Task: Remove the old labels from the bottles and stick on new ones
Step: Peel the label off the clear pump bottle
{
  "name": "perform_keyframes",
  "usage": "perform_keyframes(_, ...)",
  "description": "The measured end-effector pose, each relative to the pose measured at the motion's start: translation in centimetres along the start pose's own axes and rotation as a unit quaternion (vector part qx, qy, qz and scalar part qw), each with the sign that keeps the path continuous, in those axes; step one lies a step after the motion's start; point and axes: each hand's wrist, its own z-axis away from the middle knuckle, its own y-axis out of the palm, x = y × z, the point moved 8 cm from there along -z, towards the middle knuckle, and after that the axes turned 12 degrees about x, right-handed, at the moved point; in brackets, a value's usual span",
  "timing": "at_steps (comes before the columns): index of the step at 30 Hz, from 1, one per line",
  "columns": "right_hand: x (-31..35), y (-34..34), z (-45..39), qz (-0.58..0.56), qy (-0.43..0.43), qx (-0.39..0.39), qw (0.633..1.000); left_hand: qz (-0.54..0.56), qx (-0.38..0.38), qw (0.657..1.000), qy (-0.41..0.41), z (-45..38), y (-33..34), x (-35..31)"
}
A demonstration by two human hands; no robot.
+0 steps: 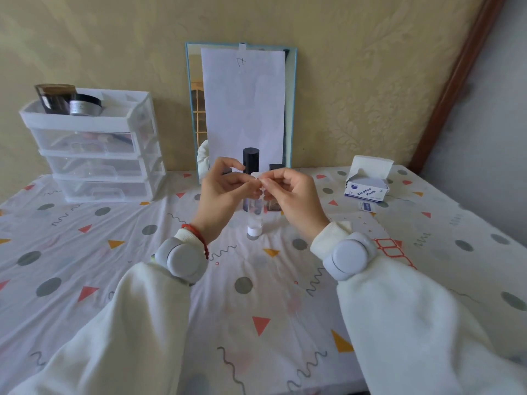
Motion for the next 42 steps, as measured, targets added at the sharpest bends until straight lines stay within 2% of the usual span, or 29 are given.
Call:
perform_keyframes(4,0.5,-1.2,1.5,-0.037,0.011,-0.02,0.999,-0.041,0.019,0.999,0.002,0.2,1.9,-1.6)
perform_keyframes(12,2.3,-3.7,5.7,-0.077,-0.012,-0.058,0.995,-0.045,0.068,0.996,-0.043,1.6,6.7,-2.2)
perform_keyframes(17,2.4,-5.2,8.8,-0.102,0.003,-0.092,0.991,-0.045,0.127,0.988,-0.078,2.4,10.0,-2.1)
perform_keyframes(22,1.6,-5.9,10.7,-0.153,0.037,-0.082,0.984,0.068,0.208,0.969,-0.112,3.7,12.3,-0.9)
perform_keyframes(25,1.3,-6.1,11.5,-0.171,0.053,-0.077,0.981,0.086,0.21,0.967,-0.12,4.1,13.0,-0.8)
perform_keyframes(28,0.8,-7.2,12.8,-0.123,0.085,-0.119,0.982,0.063,0.192,0.972,-0.12,4.1,13.7,-0.9)
perform_keyframes(30,0.9,-8.3,13.9,-0.094,0.086,-0.146,0.981,0.054,0.206,0.969,-0.128,4.2,14.9,-0.9)
perform_keyframes(34,1.4,-9.9,16.2,-0.128,0.054,-0.159,0.977,0.053,0.243,0.958,-0.143,4.5,17.9,-0.4)
perform_keyframes(39,0.4,-13.1,20.4,-0.143,0.076,-0.237,0.958,0.025,0.257,0.958,-0.126,5.0,22.3,0.3)
perform_keyframes(42,0.1,-14.9,23.0,-0.117,0.076,-0.26,0.956,0.023,0.298,0.946,-0.128,5.5,25.8,1.0)
